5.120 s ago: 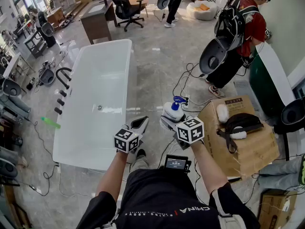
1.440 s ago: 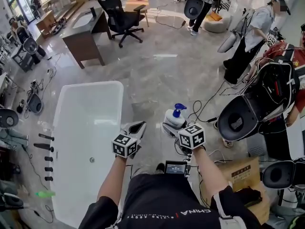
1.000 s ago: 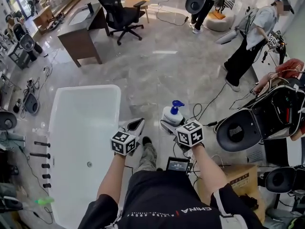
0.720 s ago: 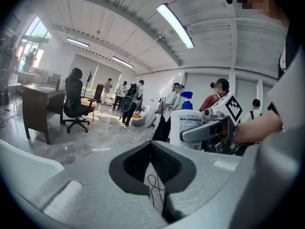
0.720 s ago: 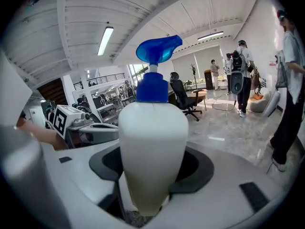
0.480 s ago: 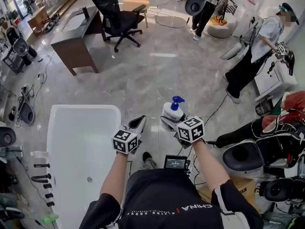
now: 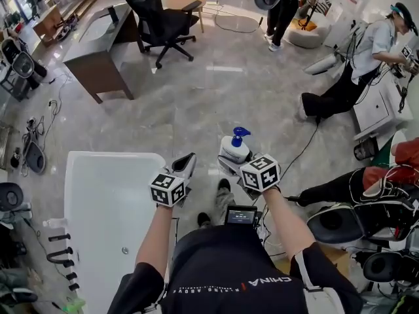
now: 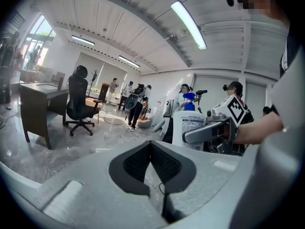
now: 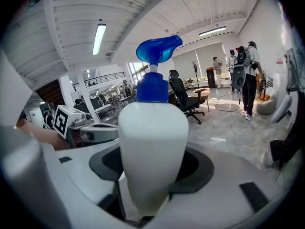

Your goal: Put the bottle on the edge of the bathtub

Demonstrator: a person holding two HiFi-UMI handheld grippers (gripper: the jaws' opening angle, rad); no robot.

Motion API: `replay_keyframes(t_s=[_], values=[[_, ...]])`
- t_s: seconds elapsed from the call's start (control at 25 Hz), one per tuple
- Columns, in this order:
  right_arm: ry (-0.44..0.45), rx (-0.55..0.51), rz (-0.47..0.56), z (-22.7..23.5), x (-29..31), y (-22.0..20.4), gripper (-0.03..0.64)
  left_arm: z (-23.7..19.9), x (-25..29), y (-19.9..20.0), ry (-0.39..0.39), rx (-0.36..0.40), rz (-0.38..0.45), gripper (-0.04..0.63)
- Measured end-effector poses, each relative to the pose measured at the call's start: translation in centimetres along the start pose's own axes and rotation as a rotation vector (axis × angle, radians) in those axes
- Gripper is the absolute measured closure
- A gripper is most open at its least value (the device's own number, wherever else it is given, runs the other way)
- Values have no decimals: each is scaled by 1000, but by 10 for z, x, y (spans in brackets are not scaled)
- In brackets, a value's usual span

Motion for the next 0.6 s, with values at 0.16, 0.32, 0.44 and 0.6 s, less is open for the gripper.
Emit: replay_keyframes(t_s=[0.16,0.32,0.44,0.6], values=[[27,-17,-1,30,32,28,345,-34,24,16,40,-15,5,586],[64,-48,-5,70,67,67,345,-68,52,42,123,-27,-9,586],[95,-82,-9,101,88,98,345,-88,77,67,161,-29,-4,586],[145,-143,-25,136,119,141,345,-118,105,103,210,-30,21,586]])
Point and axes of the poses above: the fingertips, and each gripper's own axes: x forward along the fingers, z to its right, y out of its top, the point moved 10 cm from there along -x, backward along the fingers, and after that the axes turned 7 degrees about -z, right-handed, at the moved point
